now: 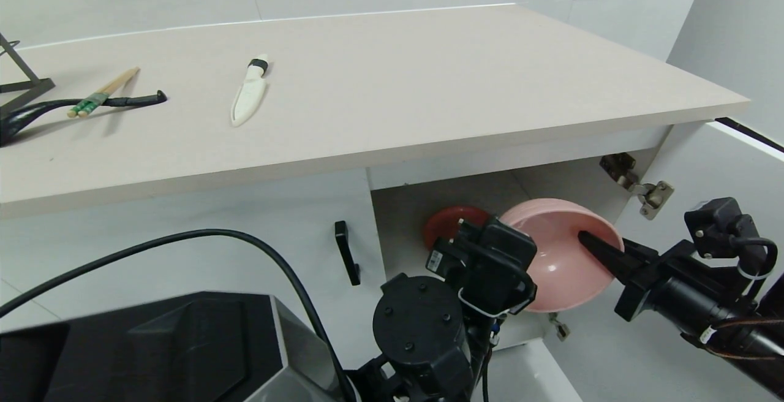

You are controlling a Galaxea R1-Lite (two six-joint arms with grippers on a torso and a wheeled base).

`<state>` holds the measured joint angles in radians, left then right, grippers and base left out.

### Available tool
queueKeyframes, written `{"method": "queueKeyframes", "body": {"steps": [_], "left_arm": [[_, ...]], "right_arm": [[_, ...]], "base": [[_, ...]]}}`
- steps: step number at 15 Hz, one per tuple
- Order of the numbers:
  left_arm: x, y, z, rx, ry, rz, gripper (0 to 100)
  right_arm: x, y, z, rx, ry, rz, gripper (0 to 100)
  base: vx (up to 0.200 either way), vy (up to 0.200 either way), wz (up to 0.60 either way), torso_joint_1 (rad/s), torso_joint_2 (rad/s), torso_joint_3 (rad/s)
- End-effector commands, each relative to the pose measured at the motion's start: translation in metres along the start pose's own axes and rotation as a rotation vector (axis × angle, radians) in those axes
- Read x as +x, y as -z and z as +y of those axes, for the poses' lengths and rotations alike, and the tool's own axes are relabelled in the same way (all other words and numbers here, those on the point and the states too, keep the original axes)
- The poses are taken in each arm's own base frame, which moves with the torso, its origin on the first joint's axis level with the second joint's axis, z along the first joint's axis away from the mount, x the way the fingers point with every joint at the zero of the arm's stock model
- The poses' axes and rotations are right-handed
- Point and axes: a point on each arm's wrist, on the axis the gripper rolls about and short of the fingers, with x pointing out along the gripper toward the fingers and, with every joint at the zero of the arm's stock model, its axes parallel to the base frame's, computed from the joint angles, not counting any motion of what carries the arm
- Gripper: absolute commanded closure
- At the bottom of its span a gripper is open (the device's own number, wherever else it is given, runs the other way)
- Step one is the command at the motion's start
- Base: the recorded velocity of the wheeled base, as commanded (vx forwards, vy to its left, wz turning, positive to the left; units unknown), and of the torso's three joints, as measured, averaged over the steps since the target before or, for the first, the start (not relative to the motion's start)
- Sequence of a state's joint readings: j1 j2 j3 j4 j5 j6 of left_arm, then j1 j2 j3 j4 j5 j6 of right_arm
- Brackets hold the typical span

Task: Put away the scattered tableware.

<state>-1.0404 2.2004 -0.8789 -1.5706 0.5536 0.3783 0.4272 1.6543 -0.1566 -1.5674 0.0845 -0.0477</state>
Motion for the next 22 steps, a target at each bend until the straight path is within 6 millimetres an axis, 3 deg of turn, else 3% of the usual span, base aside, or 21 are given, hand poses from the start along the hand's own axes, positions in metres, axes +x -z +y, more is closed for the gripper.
{"method": "queueKeyframes", "body": {"steps": [1, 3, 7, 9, 10, 11, 12, 13, 14, 17, 20, 21, 22], "left_arm": [[0.0, 0.0, 0.0, -0.001, 0.001, 0.0, 0], [-0.005, -0.003, -0.003, 0.003, 0.019, -0.004, 0], [-0.031, -0.013, 0.016, -0.027, 0.172, -0.018, 0], [-0.06, -0.027, 0.056, -0.094, 0.345, -0.05, 0], [-0.067, -0.025, 0.064, -0.099, 0.398, -0.041, 0], [-0.092, -0.017, 0.082, -0.096, 0.557, -0.01, 0], [-0.092, -0.017, 0.082, -0.096, 0.557, -0.01, 0], [-0.123, -0.017, 0.097, -0.103, 0.733, -0.015, 0], [-0.135, -0.021, 0.104, -0.107, 0.786, -0.033, 0], [-0.158, -0.022, 0.134, -0.1, 0.706, -0.017, 0], [-0.202, -0.057, 0.169, -0.124, 0.612, -0.182, 0], [-0.21, -0.059, 0.174, -0.119, 0.604, -0.182, 0], [-0.23, -0.059, 0.186, -0.107, 0.567, -0.141, 0]], "right_arm": [[0.0, -0.001, 0.001, 0.0, -0.005, -0.007, 100], [0.0, -0.001, 0.001, 0.0, -0.008, -0.006, 100], [0.0, 0.001, 0.001, 0.001, -0.009, 0.005, 100], [-0.001, 0.003, 0.001, 0.002, -0.01, 0.012, 100], [-0.002, 0.004, 0.002, 0.002, -0.012, 0.02, 100], [-0.003, 0.007, 0.004, 0.001, -0.024, 0.036, 100], [-0.003, 0.007, 0.004, 0.001, -0.024, 0.036, 100], [-0.004, 0.009, 0.008, 0.003, -0.038, 0.045, 100], [-0.003, 0.009, 0.008, 0.003, -0.041, 0.048, 100], [-0.004, 0.01, 0.008, 0.003, -0.042, 0.052, 100], [-0.003, 0.02, 0.009, 0.008, -0.044, 0.101, 100], [-0.003, 0.023, 0.009, 0.009, -0.045, 0.116, 100], [-0.003, 0.03, 0.01, 0.011, -0.048, 0.148, 100]], "base": [[0.0, 0.0, 0.0, 0.0, 0.0, 0.0], [0.0, 0.0, 0.0, 0.0, 0.0, 0.0], [0.0, 0.0, 0.0, 0.0, 0.0, 0.0], [0.0, 0.0, 0.0, 0.0, 0.0, 0.0], [0.0, 0.0, 0.0, 0.0, 0.0, 0.0], [0.0, 0.0, 0.0, 0.0, 0.0, 0.0], [0.0, 0.0, 0.0, 0.0, 0.0, 0.0], [0.0, 0.0, 0.0, 0.0, 0.0, 0.0], [0.0, 0.0, 0.0, 0.0, 0.0, 0.0], [0.0, 0.0, 0.0, 0.0, 0.0, 0.0], [0.0, 0.0, 0.0, 0.0, 0.0, 0.0], [0.0, 0.0, 0.0, 0.0, 0.0, 0.0], [0.0, 0.0, 0.0, 0.0, 0.0, 0.0]]}}
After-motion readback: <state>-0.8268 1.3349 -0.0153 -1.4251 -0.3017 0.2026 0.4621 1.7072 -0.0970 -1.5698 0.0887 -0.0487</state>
